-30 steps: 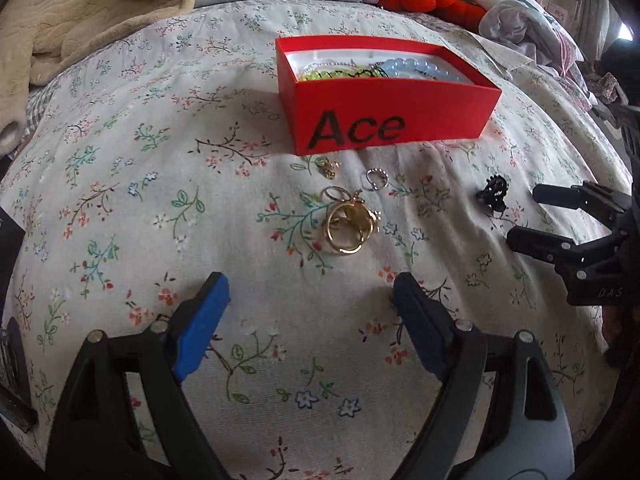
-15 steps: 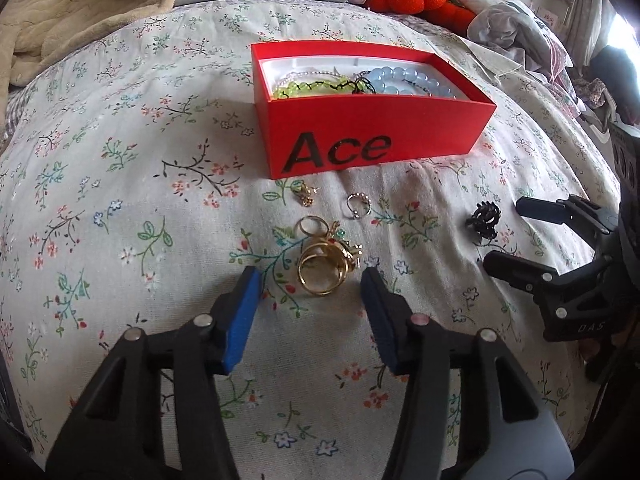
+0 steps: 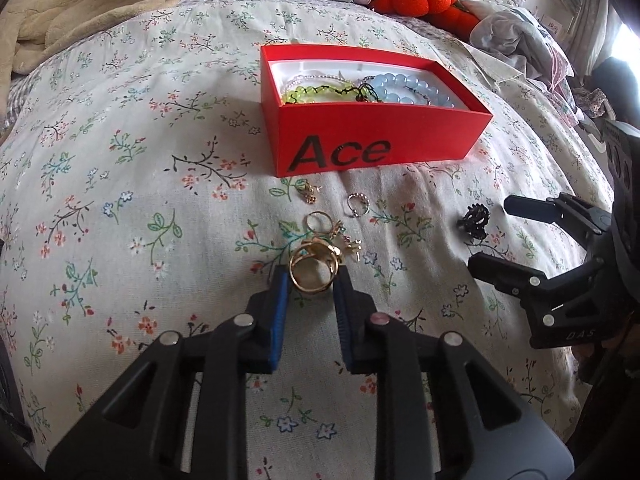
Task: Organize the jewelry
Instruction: 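Grasp a gold ring with the left tool while the right tool grasps the black hair clip, then carry the gold ring and black hair clip over the red box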
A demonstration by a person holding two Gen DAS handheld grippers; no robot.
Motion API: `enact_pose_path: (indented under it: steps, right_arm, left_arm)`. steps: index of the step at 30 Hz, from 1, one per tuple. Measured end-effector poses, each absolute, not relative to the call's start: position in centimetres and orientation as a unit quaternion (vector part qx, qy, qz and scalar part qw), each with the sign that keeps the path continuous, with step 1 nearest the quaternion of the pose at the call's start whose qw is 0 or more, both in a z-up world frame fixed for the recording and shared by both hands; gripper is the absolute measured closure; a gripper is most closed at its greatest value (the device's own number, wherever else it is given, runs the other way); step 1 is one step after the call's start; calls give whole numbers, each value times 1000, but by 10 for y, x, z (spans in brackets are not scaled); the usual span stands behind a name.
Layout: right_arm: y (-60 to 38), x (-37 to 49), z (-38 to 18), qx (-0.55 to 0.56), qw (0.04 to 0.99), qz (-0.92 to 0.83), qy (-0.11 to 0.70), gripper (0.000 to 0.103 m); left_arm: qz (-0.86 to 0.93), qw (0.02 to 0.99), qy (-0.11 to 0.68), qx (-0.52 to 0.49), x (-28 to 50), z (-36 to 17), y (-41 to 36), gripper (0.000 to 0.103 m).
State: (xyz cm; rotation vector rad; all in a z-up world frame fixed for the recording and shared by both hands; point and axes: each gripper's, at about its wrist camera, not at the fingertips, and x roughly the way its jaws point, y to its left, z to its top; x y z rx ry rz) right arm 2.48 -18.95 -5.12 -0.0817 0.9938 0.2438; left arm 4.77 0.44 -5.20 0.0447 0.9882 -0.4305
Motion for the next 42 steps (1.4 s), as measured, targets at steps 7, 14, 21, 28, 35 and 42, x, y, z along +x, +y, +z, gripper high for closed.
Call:
enact_pose_path:
  steps: [7,14,21,28,35,42]
  right_arm:
    - [-181,29,-46,-38,864,122,486,23]
    - [-185,40,-40,-4,855,117,505,56]
    - [-196,47,-35,43,843,120,522,81]
    - [-197,49,-23,49,847,119,516,81]
    - [-193,57,4,55,858,124,495,81]
    - [-198,74,29,75,872,115,469,81]
  left_arm:
    - [-201,857,474,13,43,-48,11,79]
    - [-194,859,474,1,43,-41,19,79]
    - [-195,862,468,-3,44,-35,21,79]
    - [-189,864,466,-18,52,-30,20,79]
    - [-204,878,431,-30,62,-6,12,79]
    - [-209,888,407,-50,80,6,3,79]
